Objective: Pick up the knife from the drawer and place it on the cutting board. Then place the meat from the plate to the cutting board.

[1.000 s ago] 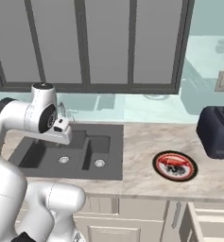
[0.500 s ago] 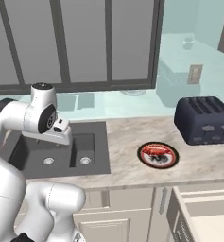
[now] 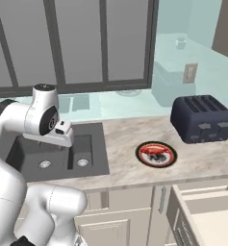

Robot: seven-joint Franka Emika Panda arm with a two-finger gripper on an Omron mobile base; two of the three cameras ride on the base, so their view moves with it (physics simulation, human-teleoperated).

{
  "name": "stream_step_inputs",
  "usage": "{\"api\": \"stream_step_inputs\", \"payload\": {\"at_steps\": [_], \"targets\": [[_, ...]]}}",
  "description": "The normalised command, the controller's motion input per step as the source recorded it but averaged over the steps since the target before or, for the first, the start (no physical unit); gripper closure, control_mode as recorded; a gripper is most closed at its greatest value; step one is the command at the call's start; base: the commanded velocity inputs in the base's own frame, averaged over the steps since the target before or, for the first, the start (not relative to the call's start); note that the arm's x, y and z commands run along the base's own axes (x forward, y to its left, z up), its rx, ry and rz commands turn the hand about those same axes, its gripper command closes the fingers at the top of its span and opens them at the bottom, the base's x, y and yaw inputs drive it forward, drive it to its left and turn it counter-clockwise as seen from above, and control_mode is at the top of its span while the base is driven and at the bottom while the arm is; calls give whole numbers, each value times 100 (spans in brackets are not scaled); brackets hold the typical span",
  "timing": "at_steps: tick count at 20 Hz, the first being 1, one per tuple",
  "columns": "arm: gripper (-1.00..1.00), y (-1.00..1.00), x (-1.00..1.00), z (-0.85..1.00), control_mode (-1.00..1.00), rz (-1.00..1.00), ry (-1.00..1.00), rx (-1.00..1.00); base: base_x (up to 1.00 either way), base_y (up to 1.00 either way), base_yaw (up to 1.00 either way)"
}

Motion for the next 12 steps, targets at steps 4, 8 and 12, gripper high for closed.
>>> {"api": "stream_step_inputs", "payload": {"at_steps": [4, 8, 12], "targets": [[-100, 0, 0, 0, 100, 0, 0, 0, 100, -85, -15], [-100, 0, 0, 0, 100, 0, 0, 0, 87, -100, -3], [-100, 0, 0, 0, 100, 0, 0, 0, 13, -100, 1]]}}
